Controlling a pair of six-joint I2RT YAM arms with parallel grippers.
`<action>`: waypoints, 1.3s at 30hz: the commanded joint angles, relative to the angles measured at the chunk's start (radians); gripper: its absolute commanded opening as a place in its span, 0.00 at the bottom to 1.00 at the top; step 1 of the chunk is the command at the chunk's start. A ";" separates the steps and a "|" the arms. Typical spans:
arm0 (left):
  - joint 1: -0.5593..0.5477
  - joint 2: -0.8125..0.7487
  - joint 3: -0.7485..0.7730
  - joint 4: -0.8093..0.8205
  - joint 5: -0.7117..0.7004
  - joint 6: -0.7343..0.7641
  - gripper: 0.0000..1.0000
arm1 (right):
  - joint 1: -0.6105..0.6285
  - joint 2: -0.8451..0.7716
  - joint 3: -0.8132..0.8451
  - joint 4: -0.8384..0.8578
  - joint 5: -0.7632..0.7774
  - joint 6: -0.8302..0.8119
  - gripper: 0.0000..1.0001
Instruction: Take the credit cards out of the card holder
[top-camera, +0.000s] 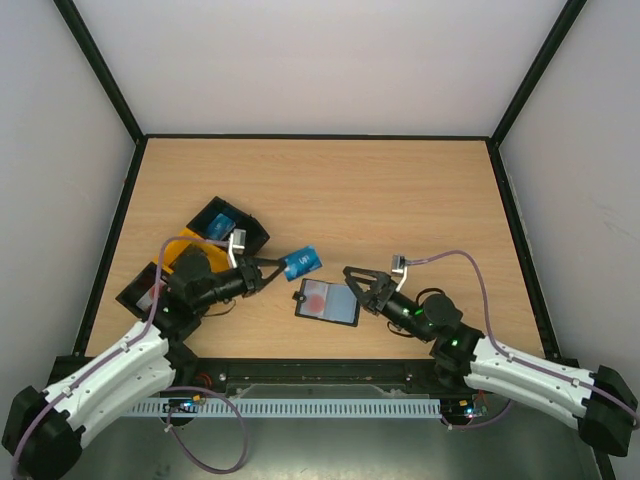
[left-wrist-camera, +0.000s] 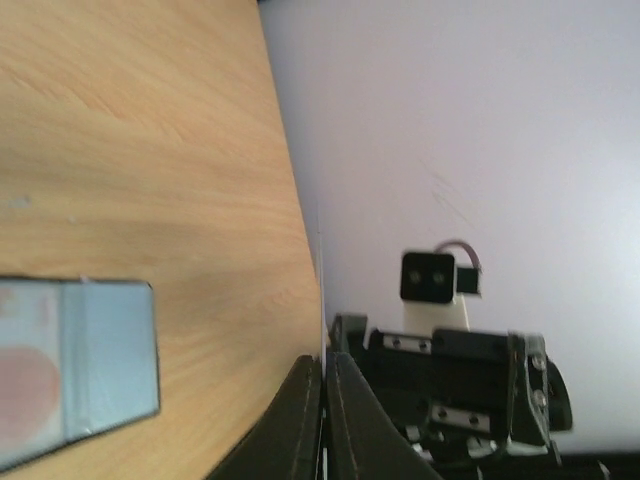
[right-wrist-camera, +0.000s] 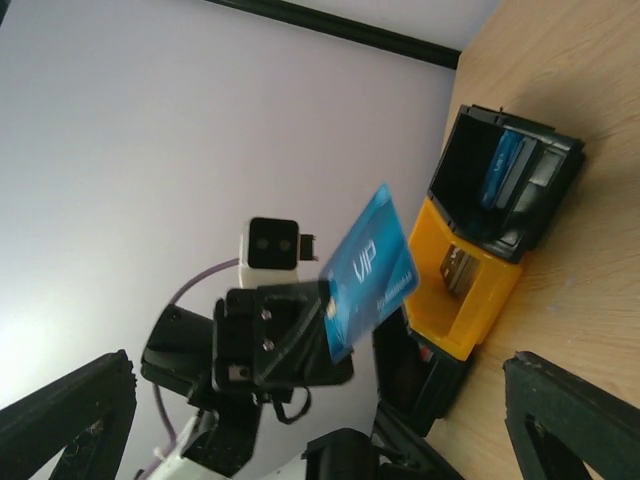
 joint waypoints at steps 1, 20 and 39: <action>0.082 0.027 0.099 -0.122 -0.016 0.094 0.03 | -0.001 -0.094 0.000 -0.187 0.053 -0.071 0.98; 0.540 0.267 0.377 -0.536 -0.178 0.334 0.02 | -0.002 -0.177 0.012 -0.294 0.075 -0.091 0.98; 0.619 0.553 0.492 -0.557 -0.398 0.316 0.02 | -0.002 -0.150 0.008 -0.232 0.082 -0.099 0.98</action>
